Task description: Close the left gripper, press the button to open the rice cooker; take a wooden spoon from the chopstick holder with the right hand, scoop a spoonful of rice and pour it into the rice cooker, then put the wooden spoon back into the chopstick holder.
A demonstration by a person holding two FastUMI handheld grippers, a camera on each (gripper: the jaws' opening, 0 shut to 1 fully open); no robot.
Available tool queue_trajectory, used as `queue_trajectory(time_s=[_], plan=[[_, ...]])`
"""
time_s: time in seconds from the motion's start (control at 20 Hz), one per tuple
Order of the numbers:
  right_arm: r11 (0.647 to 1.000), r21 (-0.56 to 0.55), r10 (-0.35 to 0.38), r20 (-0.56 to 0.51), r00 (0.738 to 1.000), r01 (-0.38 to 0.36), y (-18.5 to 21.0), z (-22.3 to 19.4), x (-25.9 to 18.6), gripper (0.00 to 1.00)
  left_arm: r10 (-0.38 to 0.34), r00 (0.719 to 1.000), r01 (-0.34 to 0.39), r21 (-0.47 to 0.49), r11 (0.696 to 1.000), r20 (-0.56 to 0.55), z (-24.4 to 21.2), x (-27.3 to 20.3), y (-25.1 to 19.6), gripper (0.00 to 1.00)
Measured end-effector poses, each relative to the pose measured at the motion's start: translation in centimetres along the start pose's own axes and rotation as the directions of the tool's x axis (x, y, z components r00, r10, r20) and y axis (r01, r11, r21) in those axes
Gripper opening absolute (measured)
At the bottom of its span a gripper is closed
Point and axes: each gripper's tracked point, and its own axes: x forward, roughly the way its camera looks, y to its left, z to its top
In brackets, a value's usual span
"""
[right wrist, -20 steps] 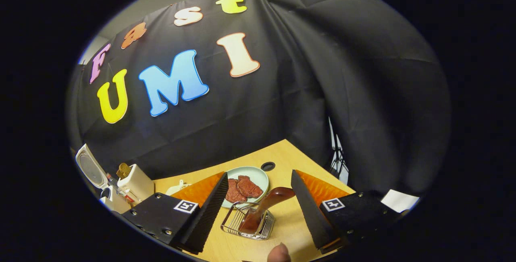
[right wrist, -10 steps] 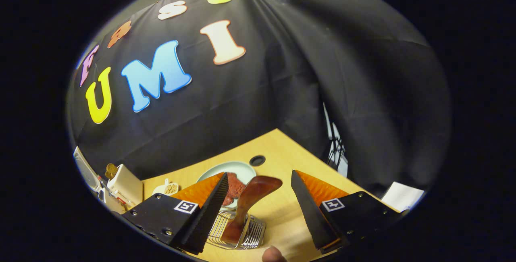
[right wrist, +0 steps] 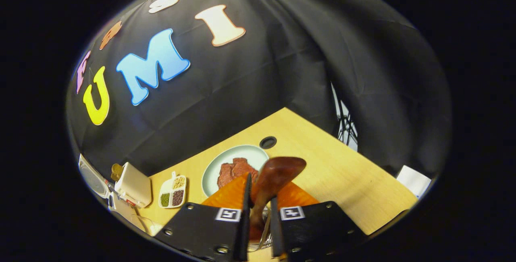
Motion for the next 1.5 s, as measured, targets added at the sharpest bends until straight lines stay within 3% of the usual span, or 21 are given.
queue_trajectory(time_s=[0.15, 0.3, 0.55, 0.8, 0.95, 1.15, 1.2, 1.25, 1.5], plan=[[0.998, 0.007, 0.068, -0.068, 0.995, -0.068, 1.9, 0.2, -1.2, 0.17, -0.001, 1.0, 0.002, -0.037, 0.999, 0.016, 0.4, -0.9, 1.2, 0.94], [0.994, -0.051, 0.095, -0.044, 0.994, -0.097, 2.9, 2.3, -3.7, 0.17, -0.016, 0.999, 0.019, -0.073, 0.997, 0.041, 0.5, -1.6, 3.1, 0.94], [0.976, -0.127, 0.175, -0.008, 0.985, -0.174, 9.3, 5.5, -10.9, 0.17, -0.053, 0.994, 0.066, -0.136, 0.989, 0.095, 0.8, -2.8, 8.4, 0.94], [0.957, -0.176, 0.233, -0.012, 0.972, -0.232, 17.3, 2.6, -17.2, 0.17, -0.109, 0.986, 0.135, -0.219, 0.966, 0.125, 0.2, -3.7, 14.9, 0.93], [0.943, -0.193, 0.267, -0.056, 0.962, -0.272, 22.0, -1.0, -18.9, 0.17, -0.095, 0.986, 0.126, -0.243, 0.962, 0.135, 0.2, -3.6, 18.9, 0.92], [0.93, -0.232, 0.257, -0.136, 0.957, -0.283, 26.0, -6.4, -17.7, 0.17, -0.083, 0.988, 0.114, -0.241, 0.964, 0.132, 0.0, -3.2, 21.7, 0.92], [0.928, -0.242, 0.251, -0.157, 0.955, -0.284, 26.9, -7.9, -16.8, 0.17, -0.075, 0.99, 0.102, -0.231, 0.968, 0.121, -0.5, -2.8, 22.1, 0.96], [0.924, -0.253, 0.245, -0.18, 0.953, -0.285, 27.6, -9.4, -15.7, 0.17, -0.066, 0.991, 0.09, -0.227, 0.97, 0.113, -0.8, -2.4, 22.5, 0.92], [0.914, -0.358, 0.13, -0.192, 0.973, -0.193, 27.3, -14.2, -9.8, 0.17, -0.017, 0.998, 0.029, -0.211, 0.977, 0.056, -2.3, 0.2, 23.2, 0.92]])
